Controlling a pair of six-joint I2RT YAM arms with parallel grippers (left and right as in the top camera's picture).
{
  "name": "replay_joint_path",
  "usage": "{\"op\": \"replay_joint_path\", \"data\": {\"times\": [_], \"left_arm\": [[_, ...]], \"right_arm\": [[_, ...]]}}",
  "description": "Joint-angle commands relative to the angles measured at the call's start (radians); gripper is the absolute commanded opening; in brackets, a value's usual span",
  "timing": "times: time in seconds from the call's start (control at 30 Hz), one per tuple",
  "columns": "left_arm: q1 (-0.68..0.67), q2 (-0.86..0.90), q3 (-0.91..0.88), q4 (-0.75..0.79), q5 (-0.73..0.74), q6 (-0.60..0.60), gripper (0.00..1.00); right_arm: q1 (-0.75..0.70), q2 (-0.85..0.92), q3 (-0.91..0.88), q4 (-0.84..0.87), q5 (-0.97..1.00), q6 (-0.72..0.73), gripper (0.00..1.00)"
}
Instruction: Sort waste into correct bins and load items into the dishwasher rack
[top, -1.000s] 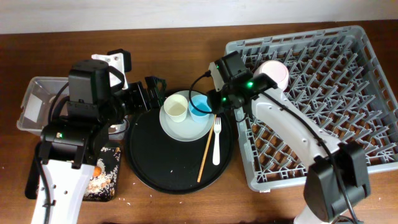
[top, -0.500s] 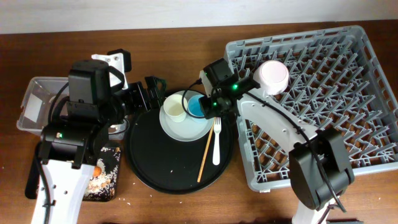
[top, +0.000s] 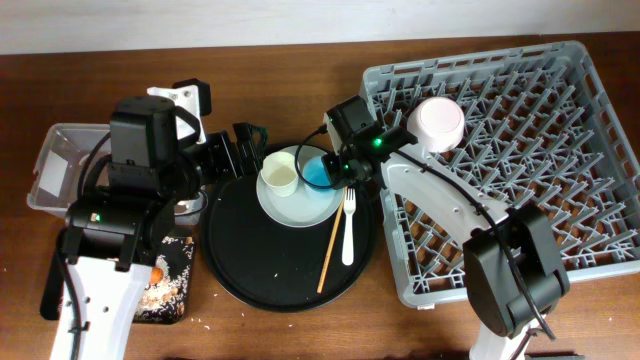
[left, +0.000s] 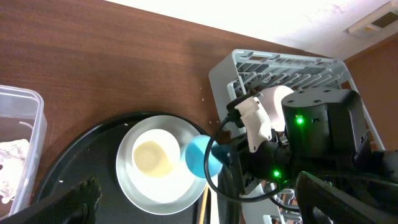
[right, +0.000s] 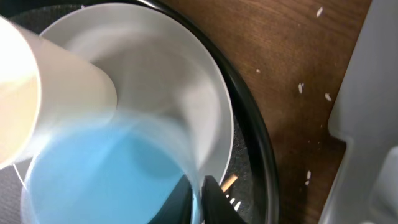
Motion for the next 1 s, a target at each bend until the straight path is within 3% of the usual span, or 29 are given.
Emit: {"op": "replay_joint_path", "data": {"times": [0.0,0.1,0.4,0.63,0.73,0.83,0.9,0.93,0.97], "left_arm": [[0.004,-0.009,0.013,0.001,-0.006,0.012,0.99],[0.004,-0.009,0.013,0.001,-0.006,0.012,0.99],[0.004,-0.009,0.013,0.001,-0.006,0.012,0.99],[0.004,-0.009,0.013,0.016,-0.006,0.011,0.99],[0.001,-0.007,-0.004,-0.260,-0.018,-0.014,0.99],[0.002,-0.005,-0.005,-0.242,-0.061,-0.015,0.99],[-0.007,0.018,-0.052,-0.248,-0.055,-0.049,0.30],[-0.022,0.031,-0.121,-0.208,-0.055,-0.153,0.05],[-0.043,0.043,-0.179,-0.144,-0.037,-0.209,0.00]], "right_arm": [[0.006,0.009,-0.008,0.005,0.011,0.006,0.04],[0.006,0.002,0.002,-0.002,0.010,0.035,0.04],[0.005,-0.253,0.081,-0.227,0.063,0.036,0.04],[0.005,-0.274,0.081,-0.260,0.061,0.037,0.04],[0.005,-0.274,0.081,-0.259,0.060,0.040,0.04],[0.005,-0.274,0.081,-0.259,0.052,0.091,0.04],[0.005,-0.274,0.081,-0.259,0.017,0.093,0.04],[0.005,-0.274,0.081,-0.258,0.017,0.093,0.04],[0.005,-0.274,0.081,-0.259,0.011,0.092,0.04]]}}
